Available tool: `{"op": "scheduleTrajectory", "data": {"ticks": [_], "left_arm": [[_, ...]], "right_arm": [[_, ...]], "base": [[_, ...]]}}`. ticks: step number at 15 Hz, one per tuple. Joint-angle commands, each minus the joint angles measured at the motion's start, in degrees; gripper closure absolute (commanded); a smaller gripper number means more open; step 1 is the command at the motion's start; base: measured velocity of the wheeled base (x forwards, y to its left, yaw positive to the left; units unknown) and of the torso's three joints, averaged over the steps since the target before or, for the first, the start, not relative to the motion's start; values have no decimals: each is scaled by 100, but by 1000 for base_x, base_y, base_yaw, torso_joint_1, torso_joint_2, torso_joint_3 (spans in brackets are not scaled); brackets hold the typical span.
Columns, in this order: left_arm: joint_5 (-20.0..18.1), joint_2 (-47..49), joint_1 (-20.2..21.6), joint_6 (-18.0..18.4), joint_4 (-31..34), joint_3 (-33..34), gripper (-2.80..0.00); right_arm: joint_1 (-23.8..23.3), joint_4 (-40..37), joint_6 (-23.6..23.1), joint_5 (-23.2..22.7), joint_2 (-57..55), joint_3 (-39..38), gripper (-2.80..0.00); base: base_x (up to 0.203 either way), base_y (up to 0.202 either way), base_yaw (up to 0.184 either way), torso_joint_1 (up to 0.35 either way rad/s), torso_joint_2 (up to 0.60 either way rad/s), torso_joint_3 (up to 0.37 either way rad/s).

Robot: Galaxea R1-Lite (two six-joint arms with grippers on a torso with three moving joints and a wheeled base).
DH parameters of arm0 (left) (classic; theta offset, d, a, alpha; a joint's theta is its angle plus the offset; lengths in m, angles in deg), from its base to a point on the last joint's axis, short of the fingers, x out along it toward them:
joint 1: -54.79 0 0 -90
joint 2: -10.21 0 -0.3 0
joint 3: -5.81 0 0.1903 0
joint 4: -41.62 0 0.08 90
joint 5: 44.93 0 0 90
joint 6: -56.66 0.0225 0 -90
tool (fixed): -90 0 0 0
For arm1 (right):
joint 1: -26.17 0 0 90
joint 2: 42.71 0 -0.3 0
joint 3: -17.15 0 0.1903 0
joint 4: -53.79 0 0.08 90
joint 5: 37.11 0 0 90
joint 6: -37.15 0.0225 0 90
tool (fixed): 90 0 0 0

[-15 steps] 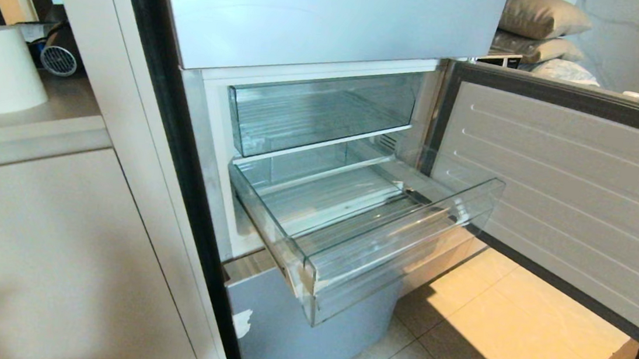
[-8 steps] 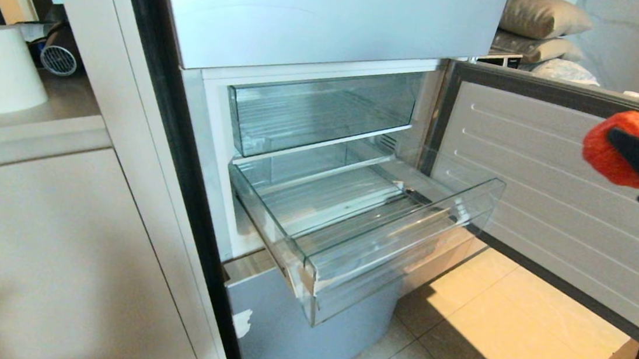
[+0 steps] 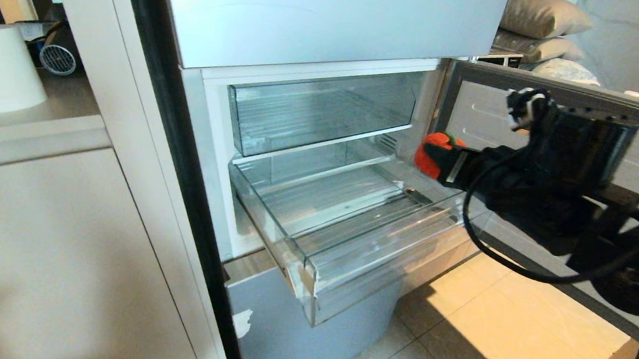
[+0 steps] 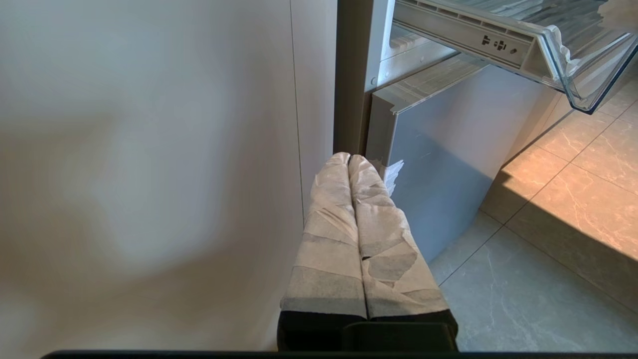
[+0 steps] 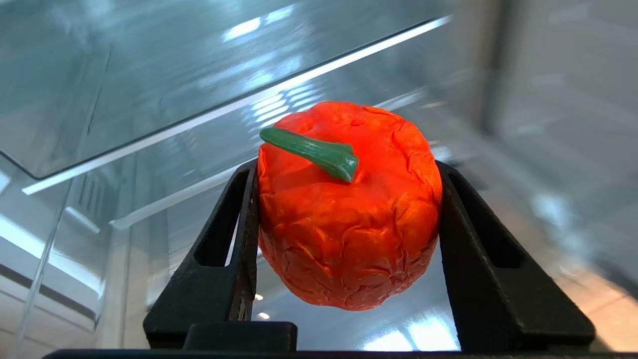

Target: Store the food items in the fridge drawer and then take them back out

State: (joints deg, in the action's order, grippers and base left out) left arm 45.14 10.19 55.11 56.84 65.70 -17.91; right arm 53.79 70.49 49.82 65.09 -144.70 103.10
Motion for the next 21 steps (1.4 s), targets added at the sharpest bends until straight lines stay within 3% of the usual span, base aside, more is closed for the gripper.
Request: {"op": "scheduleTrajectory", "data": {"ticks": [1,7,10,15,16,21], "left_arm": [[1,2,2,-1,0,0,0],[1,2,2,-1,0,0,0],[1,2,2,-1,0,0,0],[1,2,7,-1,0,0,0],[1,2,2,-1,0,0,0],[1,2,2,-1,0,0,0]], "right_arm": [[186,-521,23,9,-973,961,0],[518,-2312,-96,4,-1840,2756,0],[553,-2378,-606,-44,-2352,3262,0],[619,-2499,-653,-62,-2725,3812,0],[616,-2608,-631,-68,-2804,4005,-280],[622,-2662,-586,-69,-2860,4151,-280]], "base": [[0,0,0,0,0,0],[0,0,0,0,0,0],[0,0,0,0,0,0],[0,0,0,0,0,0],[0,0,0,0,0,0],[0,0,0,0,0,0]]}}
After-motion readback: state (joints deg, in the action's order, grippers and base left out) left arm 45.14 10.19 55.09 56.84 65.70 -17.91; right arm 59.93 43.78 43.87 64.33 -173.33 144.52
